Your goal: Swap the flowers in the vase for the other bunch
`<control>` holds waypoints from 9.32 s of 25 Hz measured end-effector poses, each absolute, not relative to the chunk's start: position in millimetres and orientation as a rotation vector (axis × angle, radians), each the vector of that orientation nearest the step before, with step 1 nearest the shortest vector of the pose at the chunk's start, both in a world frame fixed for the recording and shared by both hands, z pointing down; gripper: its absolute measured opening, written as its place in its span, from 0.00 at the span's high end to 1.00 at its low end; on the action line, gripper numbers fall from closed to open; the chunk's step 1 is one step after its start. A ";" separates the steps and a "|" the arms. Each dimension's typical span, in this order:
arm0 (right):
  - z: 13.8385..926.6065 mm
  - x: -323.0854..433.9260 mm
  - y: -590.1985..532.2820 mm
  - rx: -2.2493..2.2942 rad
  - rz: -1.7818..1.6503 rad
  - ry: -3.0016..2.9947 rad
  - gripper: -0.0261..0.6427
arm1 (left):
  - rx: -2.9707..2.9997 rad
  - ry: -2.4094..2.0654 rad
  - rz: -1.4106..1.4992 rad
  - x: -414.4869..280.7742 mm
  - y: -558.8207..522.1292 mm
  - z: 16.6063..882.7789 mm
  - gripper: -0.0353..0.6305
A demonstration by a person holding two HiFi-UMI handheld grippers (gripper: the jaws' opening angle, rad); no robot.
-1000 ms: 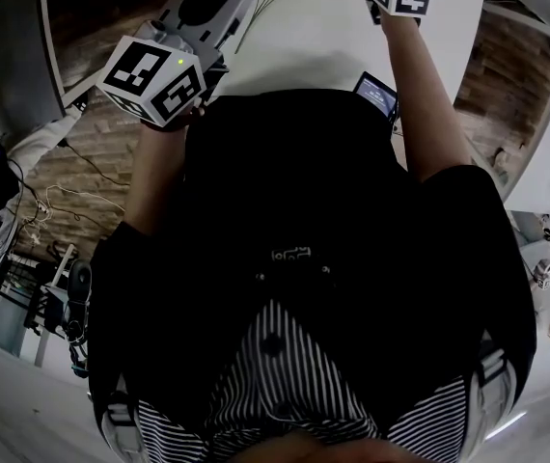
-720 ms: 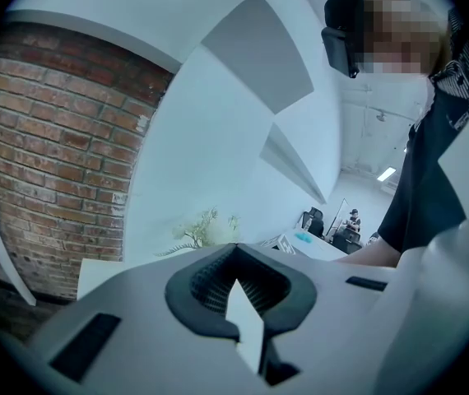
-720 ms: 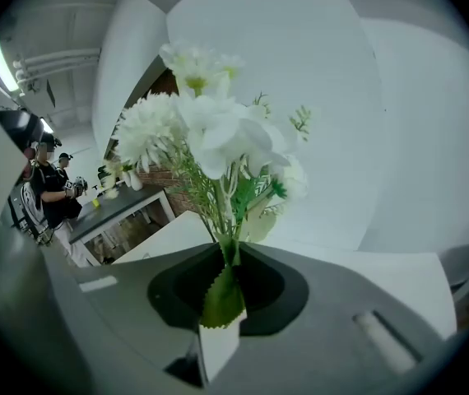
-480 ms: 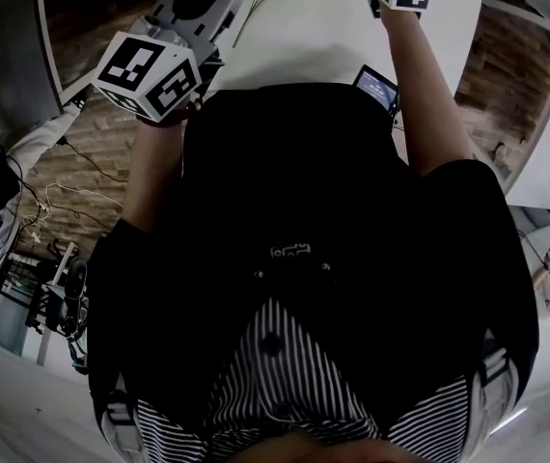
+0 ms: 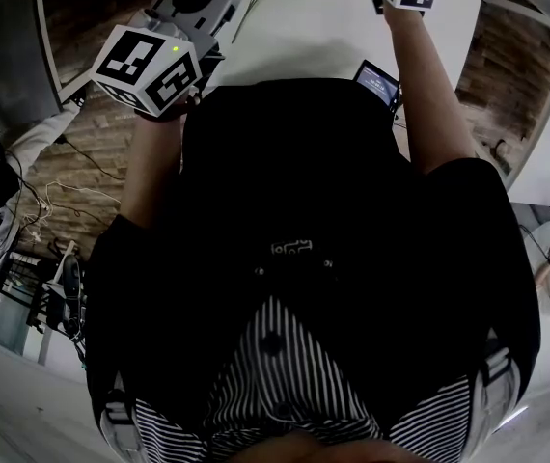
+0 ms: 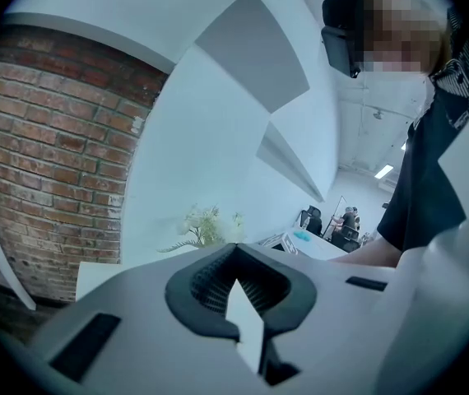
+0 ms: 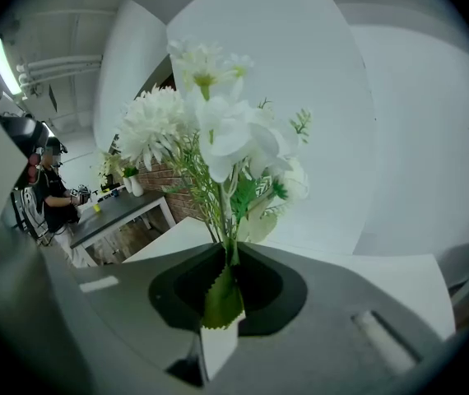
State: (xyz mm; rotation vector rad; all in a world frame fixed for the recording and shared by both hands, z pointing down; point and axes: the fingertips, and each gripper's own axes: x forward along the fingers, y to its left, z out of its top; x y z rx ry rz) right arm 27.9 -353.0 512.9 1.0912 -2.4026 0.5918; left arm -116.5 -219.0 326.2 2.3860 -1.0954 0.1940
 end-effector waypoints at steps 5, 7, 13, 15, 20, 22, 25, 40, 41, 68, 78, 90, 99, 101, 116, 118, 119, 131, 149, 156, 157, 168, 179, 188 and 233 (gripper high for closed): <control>490.5 31.2 -351.5 1.105 0.557 -2.433 0.92 | 2.390 -1.086 0.201 -113.3 -216.0 327.5 0.94; 474.7 33.6 -348.3 1.115 0.553 -2.456 0.92 | 2.398 -1.080 0.204 -109.4 -213.9 325.4 0.94; 426.8 35.5 -341.6 1.150 0.454 -2.533 0.92 | 2.416 -1.058 0.213 -104.0 -209.7 323.7 0.94; 415.7 34.0 -340.2 1.146 0.410 -2.560 0.92 | 2.420 -1.049 0.221 -102.3 -207.8 325.2 0.94; 391.4 41.0 -338.9 1.180 0.425 -2.616 0.92 | 2.425 -1.047 0.237 -99.3 -204.5 327.4 0.94; 377.9 47.2 -337.8 1.199 0.438 -2.635 0.92 | 2.421 -1.049 0.244 -99.3 -204.8 330.0 0.94; 354.9 55.8 -331.8 1.207 0.473 -2.658 0.92 | 2.418 -1.047 0.249 -98.6 -205.0 333.5 0.94; 329.8 92.4 -260.8 1.064 0.791 -2.654 0.92 | 2.446 -0.973 0.231 -65.8 -196.1 338.0 0.94; 335.7 94.3 -258.8 1.061 0.811 -2.634 0.92 | 2.448 -0.967 0.229 -63.8 -196.4 337.7 0.94; 601.1 149.1 -209.4 0.954 1.284 -1.983 0.92 | 2.388 -1.039 0.260 -78.9 -173.0 345.2 0.94; 646.9 167.3 -195.2 0.989 1.388 -1.846 0.90 | 2.386 -1.045 0.256 -79.3 -175.9 341.4 0.94; 621.2 167.9 -205.4 1.014 1.109 -1.801 0.65 | 2.404 -1.016 0.236 -74.6 -174.2 342.4 0.94; 551.8 68.1 -217.6 0.925 1.016 -2.029 0.64 | 2.377 -1.029 0.213 -85.3 -173.4 352.2 0.94; 556.2 31.0 -211.5 0.844 1.087 -2.052 0.64 | 2.367 -1.041 0.205 -93.5 -172.5 353.3 0.94; 641.3 -96.4 -187.8 0.818 1.510 -1.822 0.63 | 2.282 -1.108 0.182 -177.6 -160.7 368.0 0.94; 645.3 -102.2 -191.8 0.847 1.542 -1.806 0.62 | 2.270 -1.120 0.166 -188.8 -165.4 369.6 0.94; 646.7 -105.5 -193.1 0.853 1.558 -1.797 0.61 | 2.266 -1.125 0.162 -194.2 -167.3 370.0 0.94; 683.5 -100.4 -189.5 0.971 1.445 -1.624 0.77 | 2.228 -1.119 0.159 -231.5 -172.4 384.3 0.94; 629.0 -89.2 -211.9 0.940 1.336 -1.969 0.94 | 2.270 -1.061 0.153 -192.2 -174.6 375.3 0.94; 554.2 -56.0 -231.9 0.901 1.121 -2.227 0.94 | 2.320 -1.005 0.160 -148.2 -175.4 365.4 0.94; 540.5 -50.2 -236.9 0.903 1.094 -2.272 0.94 | 2.327 -0.997 0.163 -141.7 -175.7 364.2 0.94; 401.1 -6.2 -302.9 1.023 0.542 -2.747 0.94 | 2.336 -0.959 0.185 -104.4 -182.2 364.3 0.94; 376.8 14.6 -366.5 1.175 0.394 -2.791 0.94 | 2.322 -0.957 0.222 -94.4 -200.8 371.9 0.94; 395.6 17.2 -379.2 1.211 0.357 -2.748 0.94 | 2.313 -0.946 0.228 -92.9 -218.4 374.6 0.94; 389.6 98.4 -192.0 0.698 0.386 -2.687 0.96 | 2.497 -0.763 0.237 12.5 -172.1 337.9 0.94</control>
